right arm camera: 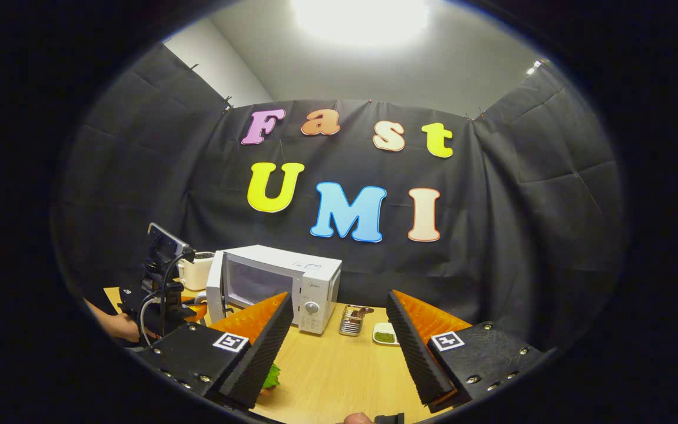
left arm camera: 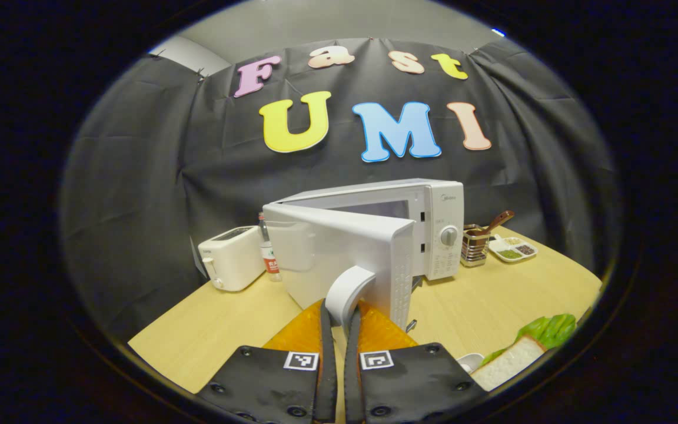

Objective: Open the microwave oven with the left hand, put the food in, and close the microwave oven.

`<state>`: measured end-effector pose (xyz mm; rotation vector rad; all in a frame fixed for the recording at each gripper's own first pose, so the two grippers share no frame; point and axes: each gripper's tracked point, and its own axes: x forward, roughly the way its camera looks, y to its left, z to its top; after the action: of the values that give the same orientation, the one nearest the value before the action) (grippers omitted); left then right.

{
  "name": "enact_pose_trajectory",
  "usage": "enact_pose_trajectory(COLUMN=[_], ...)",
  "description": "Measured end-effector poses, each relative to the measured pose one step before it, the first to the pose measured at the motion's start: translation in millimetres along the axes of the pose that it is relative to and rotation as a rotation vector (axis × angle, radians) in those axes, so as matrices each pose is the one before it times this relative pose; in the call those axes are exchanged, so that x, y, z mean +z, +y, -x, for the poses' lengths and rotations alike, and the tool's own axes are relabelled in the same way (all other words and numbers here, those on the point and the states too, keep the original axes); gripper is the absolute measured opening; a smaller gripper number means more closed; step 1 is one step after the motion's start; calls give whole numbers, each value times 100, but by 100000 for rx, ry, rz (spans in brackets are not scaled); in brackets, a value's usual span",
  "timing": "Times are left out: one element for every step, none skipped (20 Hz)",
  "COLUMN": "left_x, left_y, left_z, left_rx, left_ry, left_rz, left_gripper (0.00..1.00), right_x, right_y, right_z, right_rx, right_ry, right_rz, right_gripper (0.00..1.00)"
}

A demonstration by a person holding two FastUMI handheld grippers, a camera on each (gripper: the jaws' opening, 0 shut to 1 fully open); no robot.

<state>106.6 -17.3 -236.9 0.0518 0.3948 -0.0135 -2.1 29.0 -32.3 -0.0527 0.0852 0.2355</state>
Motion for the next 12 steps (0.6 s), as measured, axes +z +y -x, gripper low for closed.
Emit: enact_pose_trajectory(left_x=[-293,-60,-137,-471,-131,-150,-140,-232,-113,-204,-16,-160], left_y=[727,894,1002,1120,881,925,846,695,706,637,586,466], left_z=[287,340,317,488,248,187,206,234,242,88,31,117], left_rx=[-737,-611,-146,60,-138,-346,-508,-638,-928,-1061,-1005,-848], left_ry=[283,-45,57,342,293,139,-84,-258,-472,-246,-189,-187], left_rz=[-395,-314,215,724,620,16,-831,-709,-217,357,339,14], left_gripper=[11,11,12,12,12,12,12,12,11,11,11,11], right_x=[-187,156,36,-103,-109,99,91,-80,-26,-4,-51,95], right_y=[1200,1112,788,696,664,753,656,619,671,657,716,621], right_z=[-144,-253,-406,-290,-229,-220,-275,-283,-164,-129,-96,-138], right_rx=[443,263,-452,-683,-1036,-466,-764,-382,-194,-160,-48,-227], right_ry=[646,-62,352,937,607,133,91,169,415,259,258,-41], right_rz=[-1826,-1645,-1164,-993,-1288,-1425,-1143,-680,48,373,195,-197], right_gripper=[97,97,97,97,97,97,97,97,97,97,97,97])
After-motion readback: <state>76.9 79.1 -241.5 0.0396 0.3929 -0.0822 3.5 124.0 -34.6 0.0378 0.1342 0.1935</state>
